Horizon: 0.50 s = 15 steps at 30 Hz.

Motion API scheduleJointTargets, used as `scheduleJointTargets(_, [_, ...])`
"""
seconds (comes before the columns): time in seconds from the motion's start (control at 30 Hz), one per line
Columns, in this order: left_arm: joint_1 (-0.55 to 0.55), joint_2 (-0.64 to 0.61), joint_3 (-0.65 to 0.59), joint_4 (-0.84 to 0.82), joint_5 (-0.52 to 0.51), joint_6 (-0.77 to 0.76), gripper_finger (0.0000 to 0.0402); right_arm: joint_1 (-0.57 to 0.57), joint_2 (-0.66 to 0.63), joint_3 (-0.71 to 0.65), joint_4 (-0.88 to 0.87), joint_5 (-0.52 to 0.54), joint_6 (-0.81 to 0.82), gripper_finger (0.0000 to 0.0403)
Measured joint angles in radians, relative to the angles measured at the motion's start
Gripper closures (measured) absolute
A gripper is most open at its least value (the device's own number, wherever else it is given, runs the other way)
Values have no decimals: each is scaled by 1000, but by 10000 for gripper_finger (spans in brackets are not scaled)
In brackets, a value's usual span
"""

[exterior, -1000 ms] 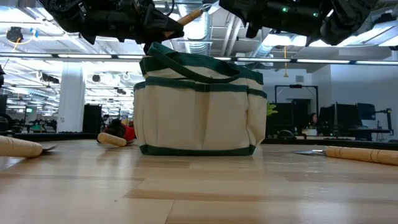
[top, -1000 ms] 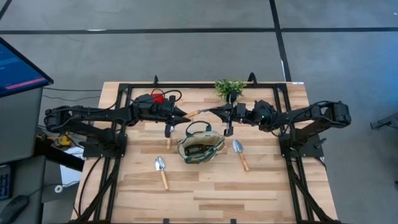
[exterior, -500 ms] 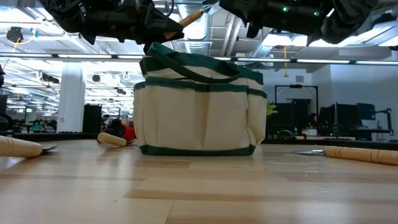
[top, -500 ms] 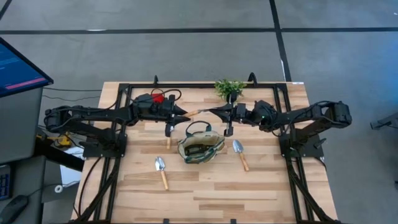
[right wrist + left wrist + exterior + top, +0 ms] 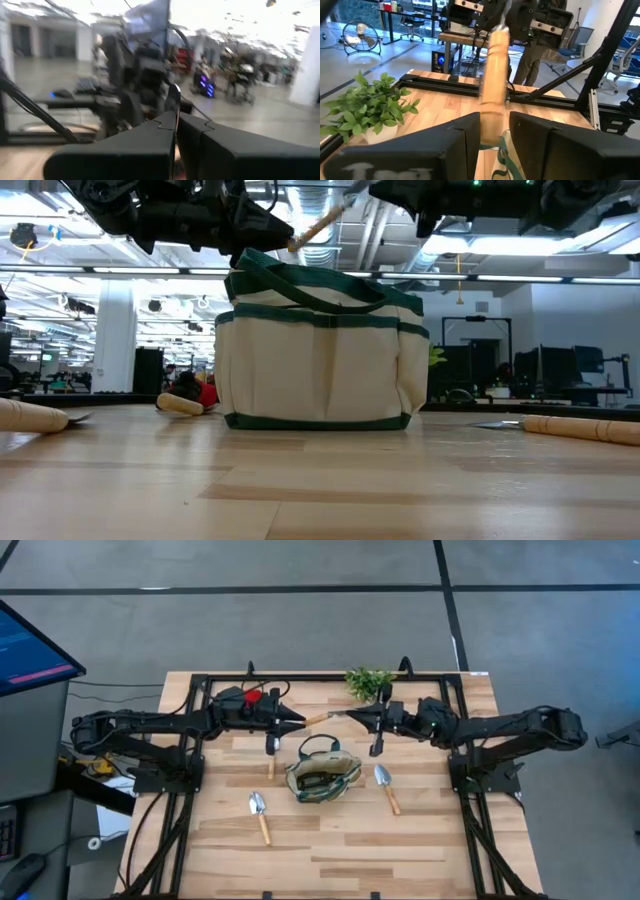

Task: Pick & Place Garden tools in Gardening bag
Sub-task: Put the brown trowel into the gardening bag

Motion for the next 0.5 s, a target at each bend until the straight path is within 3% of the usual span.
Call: scheduleJointTargets(0.5, [27,0,0,-51,29,2,244,25,-230,23,-489,75,190,403])
